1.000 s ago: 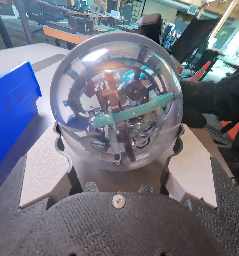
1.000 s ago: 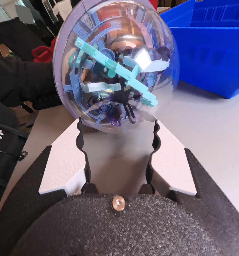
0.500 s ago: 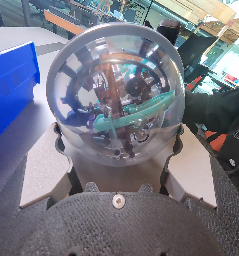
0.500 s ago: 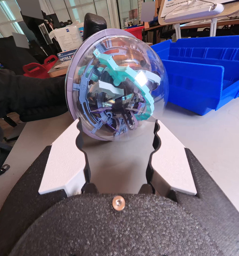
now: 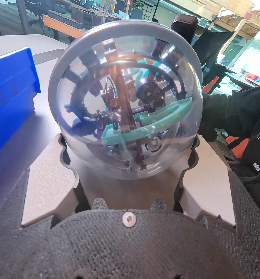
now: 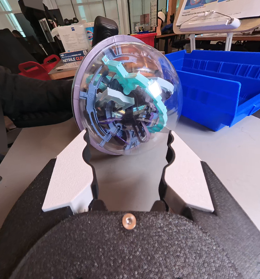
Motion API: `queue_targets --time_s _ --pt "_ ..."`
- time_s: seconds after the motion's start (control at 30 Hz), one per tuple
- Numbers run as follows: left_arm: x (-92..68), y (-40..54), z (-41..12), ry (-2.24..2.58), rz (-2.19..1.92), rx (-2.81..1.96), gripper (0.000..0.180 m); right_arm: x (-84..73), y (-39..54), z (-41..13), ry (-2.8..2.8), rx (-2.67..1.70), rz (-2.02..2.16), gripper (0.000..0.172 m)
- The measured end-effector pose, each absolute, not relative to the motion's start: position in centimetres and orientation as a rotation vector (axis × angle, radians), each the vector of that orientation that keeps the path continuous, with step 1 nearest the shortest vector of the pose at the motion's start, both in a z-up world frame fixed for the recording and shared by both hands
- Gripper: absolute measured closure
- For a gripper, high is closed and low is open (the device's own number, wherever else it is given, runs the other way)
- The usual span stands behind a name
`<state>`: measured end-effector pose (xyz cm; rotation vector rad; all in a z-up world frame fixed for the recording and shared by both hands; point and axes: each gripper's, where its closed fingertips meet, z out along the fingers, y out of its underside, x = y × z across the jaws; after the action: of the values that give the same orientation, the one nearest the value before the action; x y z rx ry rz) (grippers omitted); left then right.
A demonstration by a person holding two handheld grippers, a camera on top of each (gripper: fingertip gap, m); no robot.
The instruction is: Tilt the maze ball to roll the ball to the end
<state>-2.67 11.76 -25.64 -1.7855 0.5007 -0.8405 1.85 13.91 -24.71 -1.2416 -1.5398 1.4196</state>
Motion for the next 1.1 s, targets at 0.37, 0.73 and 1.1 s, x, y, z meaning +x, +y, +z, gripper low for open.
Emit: queue_targets --time_s 0.37,0.73,1.1 --pt "-2.7 11.0 -26.2 0.562 -0.799 -1.804 0.023 2.1 13.5 -24.5 -1.555 -1.201 1.415 0.075" --pt "-5.3 7.3 -24.3 0.636 -0.805 -1.816 0.039 2.7 12.6 -24.0 -1.564 -1.128 1.422 0.078" --pt "-3.6 6.8 -22.2 0.479 -1.016 -1.749 0.041 2.7 10.5 -25.1 -1.695 -1.088 1.386 0.082"
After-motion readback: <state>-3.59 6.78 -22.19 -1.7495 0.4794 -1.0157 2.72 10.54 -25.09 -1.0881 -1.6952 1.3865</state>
